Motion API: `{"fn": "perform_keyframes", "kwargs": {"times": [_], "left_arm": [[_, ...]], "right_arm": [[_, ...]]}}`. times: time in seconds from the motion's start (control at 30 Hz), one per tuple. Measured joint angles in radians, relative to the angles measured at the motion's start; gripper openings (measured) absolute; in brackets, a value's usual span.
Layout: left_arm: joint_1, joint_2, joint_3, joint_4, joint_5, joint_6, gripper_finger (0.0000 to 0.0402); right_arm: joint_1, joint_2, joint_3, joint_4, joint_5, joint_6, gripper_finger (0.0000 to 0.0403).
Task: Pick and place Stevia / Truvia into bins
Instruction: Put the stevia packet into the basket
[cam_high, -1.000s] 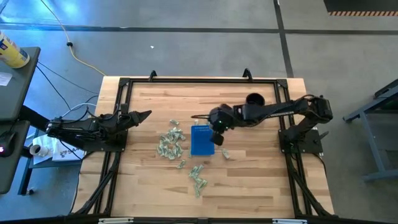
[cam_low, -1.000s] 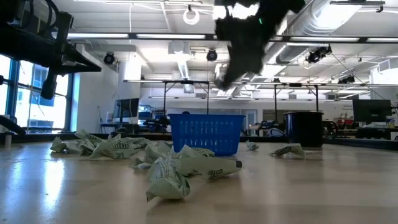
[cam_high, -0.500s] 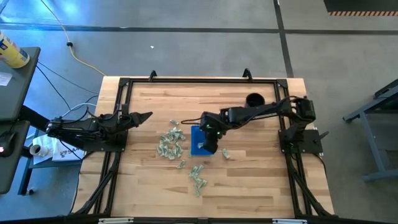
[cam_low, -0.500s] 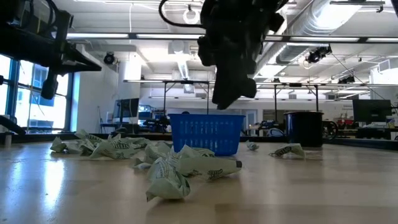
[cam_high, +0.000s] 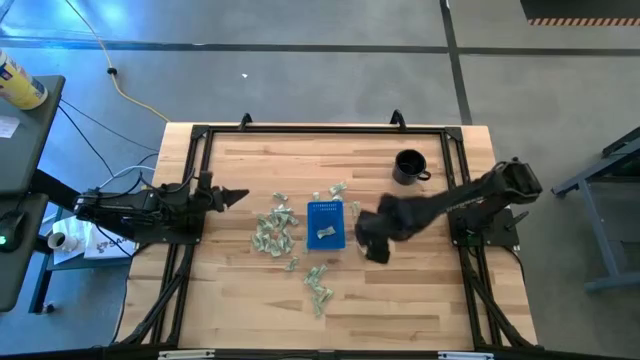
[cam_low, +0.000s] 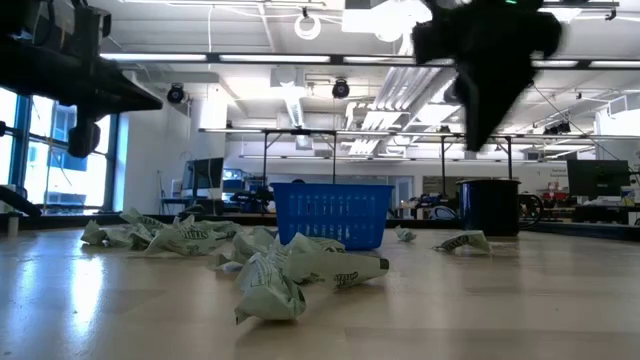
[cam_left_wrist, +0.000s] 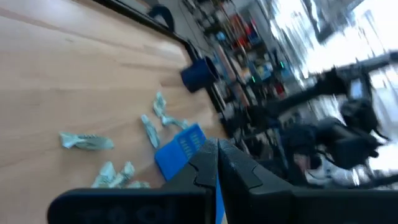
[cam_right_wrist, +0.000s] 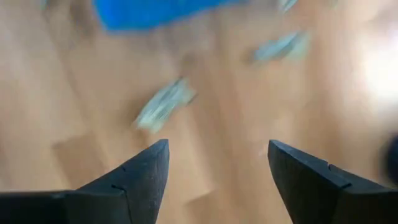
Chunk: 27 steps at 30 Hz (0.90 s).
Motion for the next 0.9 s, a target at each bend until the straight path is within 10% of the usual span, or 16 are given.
{"fn": "perform_keyframes", "kwargs": {"times": [0.3, 0.67, 0.9], "left_arm": [[0.0, 0.196, 0.133, 0.056, 0.023, 0.337, 0.0046], [0.148, 0.923, 0.549, -0.256, 0.07, 0.788, 0.0147], [0.396, 1.275, 0.675, -0.229, 0.412, 1.199, 0.0184]], "right_arm": [[0.124, 0.0, -0.068, -0.005, -0.016, 0.253, 0.0259], [0.182, -0.004, -0.149, -0.11, -0.022, 0.372, 0.0259], [0.27, -0.005, -0.218, -0.048, -0.06, 0.49, 0.0259]]}}
